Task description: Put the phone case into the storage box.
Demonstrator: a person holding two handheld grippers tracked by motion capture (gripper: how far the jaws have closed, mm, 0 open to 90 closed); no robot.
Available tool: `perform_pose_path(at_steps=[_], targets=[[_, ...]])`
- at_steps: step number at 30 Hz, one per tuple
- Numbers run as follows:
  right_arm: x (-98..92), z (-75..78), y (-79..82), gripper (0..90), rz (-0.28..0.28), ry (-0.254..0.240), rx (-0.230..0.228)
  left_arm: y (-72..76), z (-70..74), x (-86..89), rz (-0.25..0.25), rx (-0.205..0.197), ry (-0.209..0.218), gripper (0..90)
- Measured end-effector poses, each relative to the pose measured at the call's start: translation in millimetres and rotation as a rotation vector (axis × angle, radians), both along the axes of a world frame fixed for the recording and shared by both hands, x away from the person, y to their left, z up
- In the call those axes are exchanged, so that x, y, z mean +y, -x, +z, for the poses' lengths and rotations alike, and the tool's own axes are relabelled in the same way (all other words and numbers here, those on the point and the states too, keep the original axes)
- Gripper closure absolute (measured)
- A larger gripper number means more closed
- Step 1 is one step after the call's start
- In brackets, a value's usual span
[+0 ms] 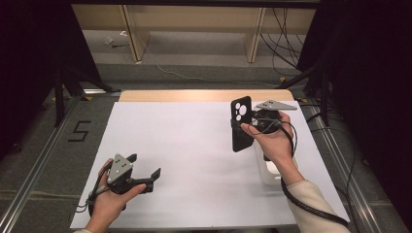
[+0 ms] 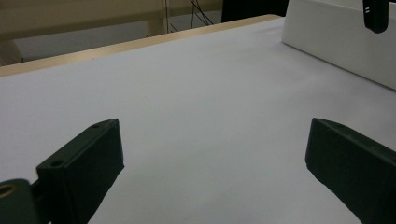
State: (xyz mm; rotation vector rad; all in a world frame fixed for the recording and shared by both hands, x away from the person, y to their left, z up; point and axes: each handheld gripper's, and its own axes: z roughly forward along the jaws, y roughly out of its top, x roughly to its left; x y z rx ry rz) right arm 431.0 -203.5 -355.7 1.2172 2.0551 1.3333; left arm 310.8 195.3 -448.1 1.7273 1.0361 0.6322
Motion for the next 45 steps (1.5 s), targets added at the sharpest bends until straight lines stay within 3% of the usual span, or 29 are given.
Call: perform_pose_path(at_steps=[45], targets=[[-32.0, 14.8, -3.2, 15.8, -0.081, -0.072, -0.042, 0.2, 0.7, 0.2, 0.002, -0.007, 0.007, 3.8]])
